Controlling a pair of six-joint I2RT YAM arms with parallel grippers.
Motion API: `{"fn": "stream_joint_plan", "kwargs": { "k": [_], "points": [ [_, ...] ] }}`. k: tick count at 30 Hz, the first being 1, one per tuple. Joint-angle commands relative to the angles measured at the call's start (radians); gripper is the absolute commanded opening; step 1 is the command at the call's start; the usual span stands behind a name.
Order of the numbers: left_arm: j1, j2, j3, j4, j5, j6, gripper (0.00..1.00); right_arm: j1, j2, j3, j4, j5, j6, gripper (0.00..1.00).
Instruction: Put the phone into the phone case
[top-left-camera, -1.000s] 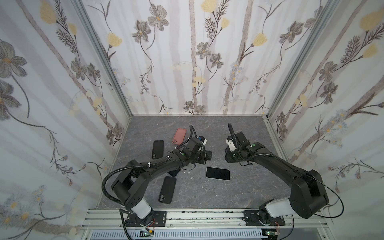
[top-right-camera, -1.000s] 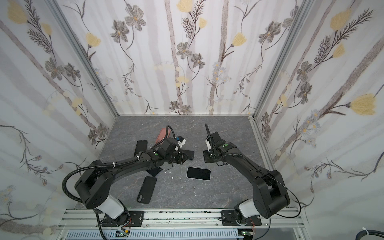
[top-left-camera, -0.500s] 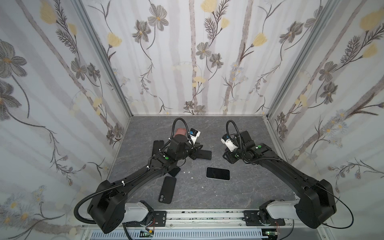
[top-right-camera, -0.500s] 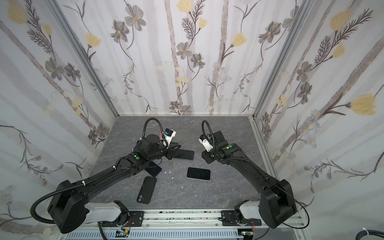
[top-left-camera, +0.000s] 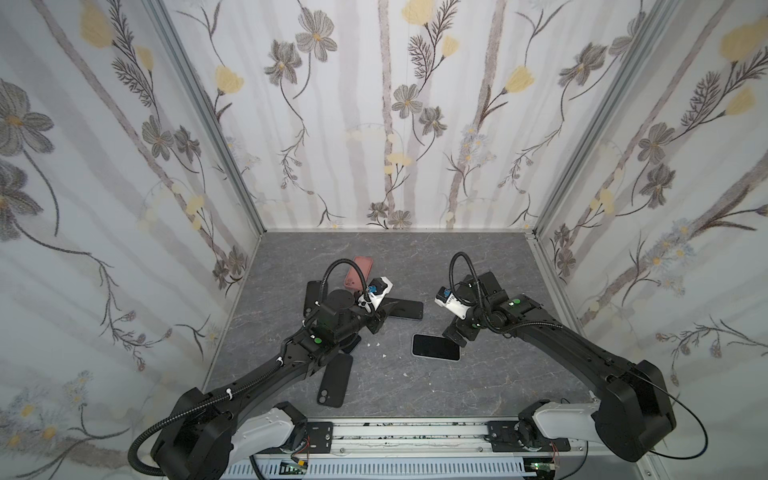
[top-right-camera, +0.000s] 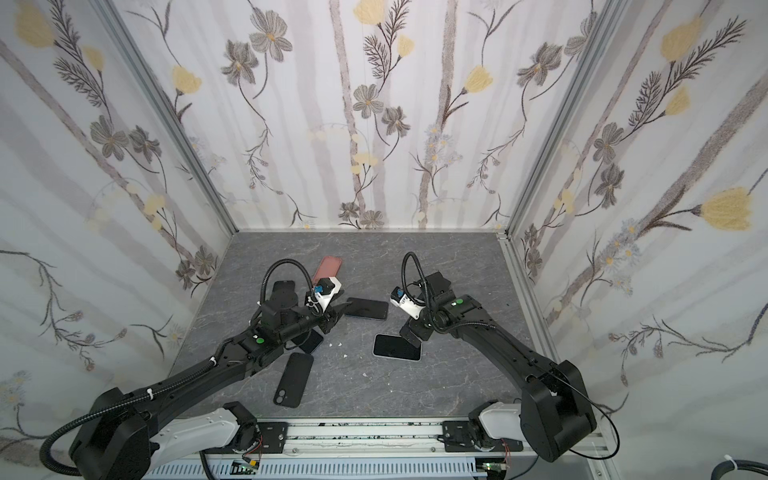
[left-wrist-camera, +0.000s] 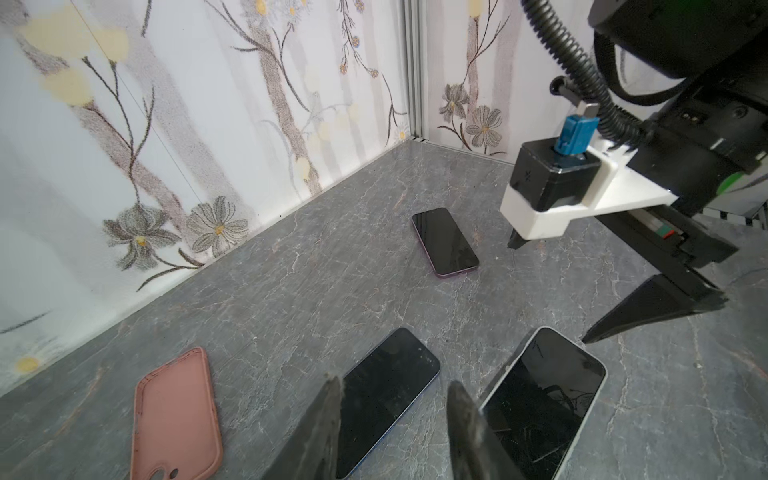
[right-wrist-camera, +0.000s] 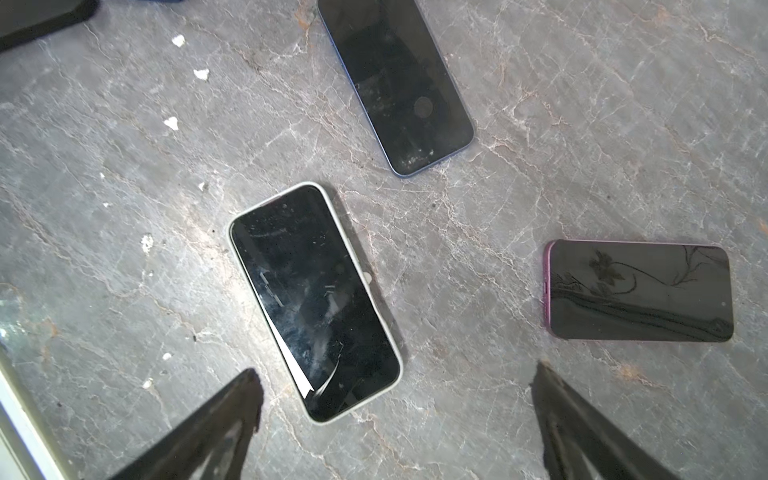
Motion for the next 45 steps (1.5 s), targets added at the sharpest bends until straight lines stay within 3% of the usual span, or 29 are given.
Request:
{"fn": "stream_joint_plan", "kwargs": {
  "k": [1,10,20,27,45],
  "points": [
    [0.002,-0.016,-0.016,0.077,0.031,0.067,0.5,0.011,0.03,0.011,-0.001,0.02,-0.078,1.0],
    [0.002,-0.064,-0.043,0.048,0.094,0.184,0.76,0.058,0.13,0.027,-0.016,0.085,-0.144,1.0],
    [0.002,-0.11,-0.074,0.01,0.151,0.305,0.88,0.079,0.182,0.03,-0.008,0.078,-0.171,1.0],
    [0.002,-0.132,-0.077,-0.048,0.214,0.344,0.93,0.091,0.207,0.02,0.011,0.061,-0.165,1.0],
    [0.003,-0.139,-0.075,-0.087,0.234,0.367,0.96,0.142,0.338,0.06,0.02,-0.012,-0.151,1.0]
  ]
}}
